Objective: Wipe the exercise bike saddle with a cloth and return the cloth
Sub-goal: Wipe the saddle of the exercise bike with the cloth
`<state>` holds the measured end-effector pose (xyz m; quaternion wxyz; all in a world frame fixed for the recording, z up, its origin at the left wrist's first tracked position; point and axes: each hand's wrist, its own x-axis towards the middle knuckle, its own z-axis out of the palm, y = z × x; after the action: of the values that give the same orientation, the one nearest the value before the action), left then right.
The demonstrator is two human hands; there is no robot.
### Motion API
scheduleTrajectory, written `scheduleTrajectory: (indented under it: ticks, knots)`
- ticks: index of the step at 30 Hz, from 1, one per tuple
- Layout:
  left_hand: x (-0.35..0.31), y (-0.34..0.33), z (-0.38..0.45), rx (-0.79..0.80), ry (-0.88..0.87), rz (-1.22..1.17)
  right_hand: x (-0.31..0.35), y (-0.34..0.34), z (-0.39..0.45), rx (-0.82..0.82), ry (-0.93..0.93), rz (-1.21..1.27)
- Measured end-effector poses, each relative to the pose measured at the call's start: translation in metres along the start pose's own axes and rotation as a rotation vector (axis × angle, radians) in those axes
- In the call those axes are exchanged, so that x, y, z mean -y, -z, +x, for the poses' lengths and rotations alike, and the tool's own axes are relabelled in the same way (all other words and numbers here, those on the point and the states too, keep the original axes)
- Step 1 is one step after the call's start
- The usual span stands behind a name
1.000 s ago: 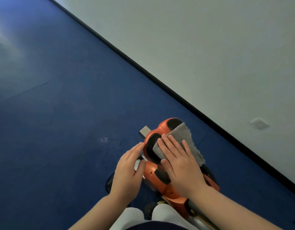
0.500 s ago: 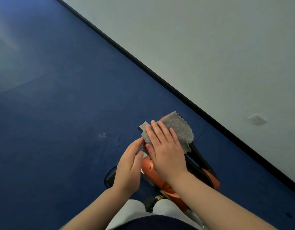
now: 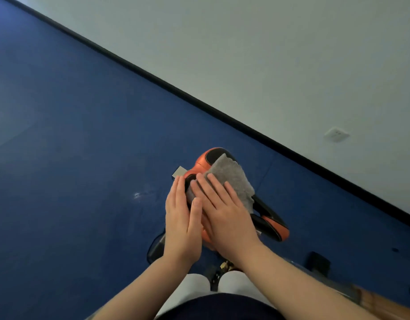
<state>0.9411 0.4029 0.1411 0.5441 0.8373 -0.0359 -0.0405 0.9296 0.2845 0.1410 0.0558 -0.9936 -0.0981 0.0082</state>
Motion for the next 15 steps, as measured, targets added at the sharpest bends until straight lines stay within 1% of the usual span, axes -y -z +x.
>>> scheduleTrajectory:
  ticks: [3, 6, 9, 12, 15]
  knots:
    - [-0.004, -0.005, 0.006, 0.015, -0.031, 0.129, -0.026, 0.001, -0.033, 0.002, -0.09, -0.023]
    - [-0.011, -0.011, 0.012, 0.03, -0.103, 0.282, -0.047, 0.001, -0.057, 0.011, -0.181, -0.017]
    - [-0.019, -0.014, 0.023, 0.046, -0.19, 0.393, -0.055, 0.0, -0.074, -0.003, -0.256, 0.038]
    - [-0.018, -0.02, 0.036, -0.018, -0.237, 0.551, -0.049, 0.002, -0.067, -0.041, -0.347, 0.093]
    - [-0.014, -0.031, 0.042, -0.092, -0.229, 0.719, -0.039, 0.007, -0.036, -0.073, -0.39, 0.128]
